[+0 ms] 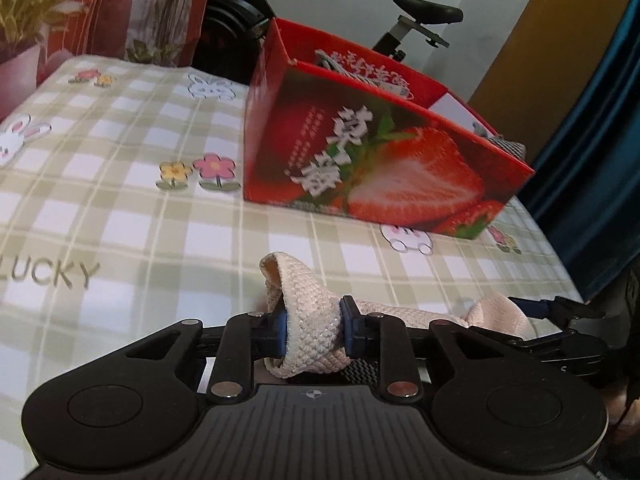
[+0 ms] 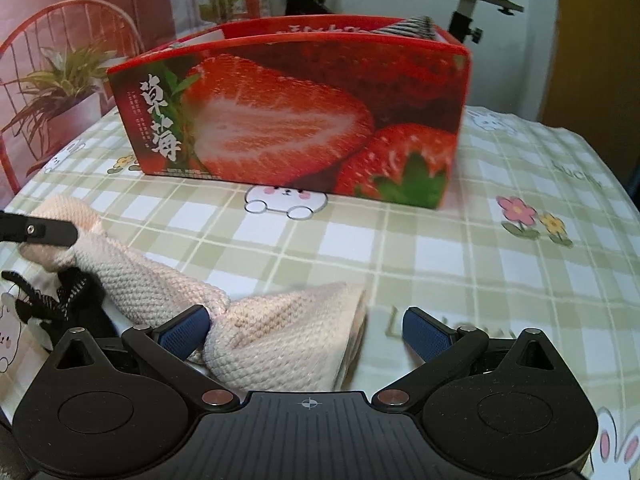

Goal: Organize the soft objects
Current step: 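Lift the beige knit cloth with both grippers and carry it over the box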

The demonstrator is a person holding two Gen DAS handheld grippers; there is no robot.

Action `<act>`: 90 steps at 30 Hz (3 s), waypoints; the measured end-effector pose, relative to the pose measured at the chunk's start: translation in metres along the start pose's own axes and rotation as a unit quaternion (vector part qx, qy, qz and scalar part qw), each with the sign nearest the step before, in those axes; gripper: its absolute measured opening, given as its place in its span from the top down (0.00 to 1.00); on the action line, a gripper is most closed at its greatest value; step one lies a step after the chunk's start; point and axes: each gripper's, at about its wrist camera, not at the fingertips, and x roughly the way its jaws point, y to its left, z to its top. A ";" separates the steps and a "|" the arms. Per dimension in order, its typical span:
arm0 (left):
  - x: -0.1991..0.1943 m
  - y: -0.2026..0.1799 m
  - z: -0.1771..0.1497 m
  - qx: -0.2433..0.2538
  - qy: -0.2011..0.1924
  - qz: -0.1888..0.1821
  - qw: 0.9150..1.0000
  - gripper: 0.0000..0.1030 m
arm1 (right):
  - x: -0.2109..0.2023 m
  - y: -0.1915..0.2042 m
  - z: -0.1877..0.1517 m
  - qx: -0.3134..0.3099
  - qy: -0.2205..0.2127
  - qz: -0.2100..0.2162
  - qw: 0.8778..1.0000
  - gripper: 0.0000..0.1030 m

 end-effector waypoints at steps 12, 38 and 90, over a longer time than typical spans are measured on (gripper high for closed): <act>0.016 0.013 0.014 0.008 -0.013 0.039 0.999 0.74 | 0.037 0.014 0.039 -0.063 -0.017 -0.017 0.998 0.01; 0.013 0.018 -0.013 0.000 -0.027 0.044 0.999 0.73 | 0.001 -0.010 0.015 0.078 -0.033 0.063 0.994 0.37; -0.013 -0.085 0.157 0.158 -0.195 0.064 0.966 0.81 | -0.057 -0.015 0.179 -0.078 -0.228 -0.012 0.970 0.83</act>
